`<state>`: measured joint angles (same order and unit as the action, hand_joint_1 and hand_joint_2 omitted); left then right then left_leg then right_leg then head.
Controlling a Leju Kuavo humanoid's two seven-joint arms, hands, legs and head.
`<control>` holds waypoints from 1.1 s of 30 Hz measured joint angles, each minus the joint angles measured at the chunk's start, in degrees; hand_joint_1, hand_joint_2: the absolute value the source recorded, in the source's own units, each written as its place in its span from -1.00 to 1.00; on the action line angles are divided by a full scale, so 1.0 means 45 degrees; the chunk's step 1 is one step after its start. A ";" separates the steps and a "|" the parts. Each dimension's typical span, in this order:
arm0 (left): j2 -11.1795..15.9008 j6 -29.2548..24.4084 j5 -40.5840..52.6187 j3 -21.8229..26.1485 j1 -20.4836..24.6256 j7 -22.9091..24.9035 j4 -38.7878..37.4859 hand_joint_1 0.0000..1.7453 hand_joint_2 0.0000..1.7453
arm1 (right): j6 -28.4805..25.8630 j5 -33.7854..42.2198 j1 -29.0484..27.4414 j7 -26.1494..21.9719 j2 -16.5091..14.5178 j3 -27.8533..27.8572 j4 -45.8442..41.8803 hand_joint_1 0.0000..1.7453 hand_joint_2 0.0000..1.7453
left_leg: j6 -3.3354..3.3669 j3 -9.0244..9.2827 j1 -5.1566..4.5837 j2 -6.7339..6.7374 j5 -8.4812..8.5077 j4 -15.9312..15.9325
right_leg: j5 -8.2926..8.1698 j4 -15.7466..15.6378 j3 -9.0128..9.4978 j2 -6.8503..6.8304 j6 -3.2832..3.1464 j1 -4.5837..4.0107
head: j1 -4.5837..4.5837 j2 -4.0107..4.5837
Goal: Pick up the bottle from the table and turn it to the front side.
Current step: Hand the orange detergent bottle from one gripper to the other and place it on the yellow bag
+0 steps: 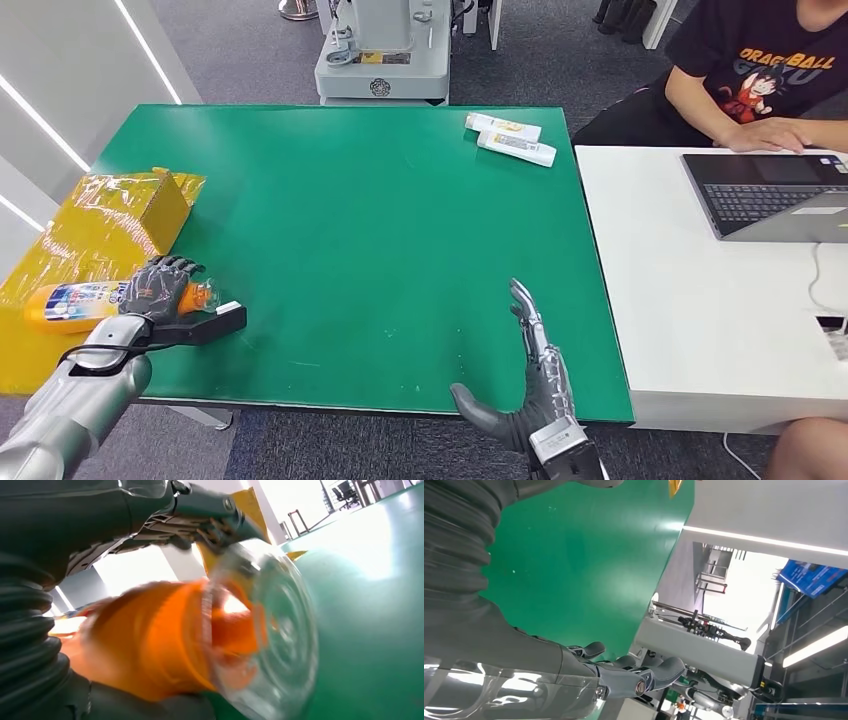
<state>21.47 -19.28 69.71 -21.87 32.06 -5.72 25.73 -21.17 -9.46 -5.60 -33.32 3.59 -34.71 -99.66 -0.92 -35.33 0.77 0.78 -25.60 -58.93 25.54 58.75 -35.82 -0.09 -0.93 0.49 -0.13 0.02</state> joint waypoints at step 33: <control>-0.0111 -0.0038 0.0496 0.0843 0.0021 -0.0739 0.0239 -1.00 1.00 | 0.0016 -0.0395 -0.0064 0.0042 0.0028 0.0017 -0.0025 -1.00 1.00 | -0.0004 0.0009 0.0001 0.0004 0.0002 0.0003 | 0.0001 0.0001 0.0000 0.0004 -0.0003 -0.0001 | 0.0000 0.0000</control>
<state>20.97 -19.45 71.94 -18.08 32.15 -9.04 26.80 -21.10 -11.23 -5.89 -33.13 3.72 -34.64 -99.77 -0.94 -35.29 0.78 0.80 -25.59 -58.91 25.55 58.75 -35.82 -0.07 -0.95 0.49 -0.13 0.02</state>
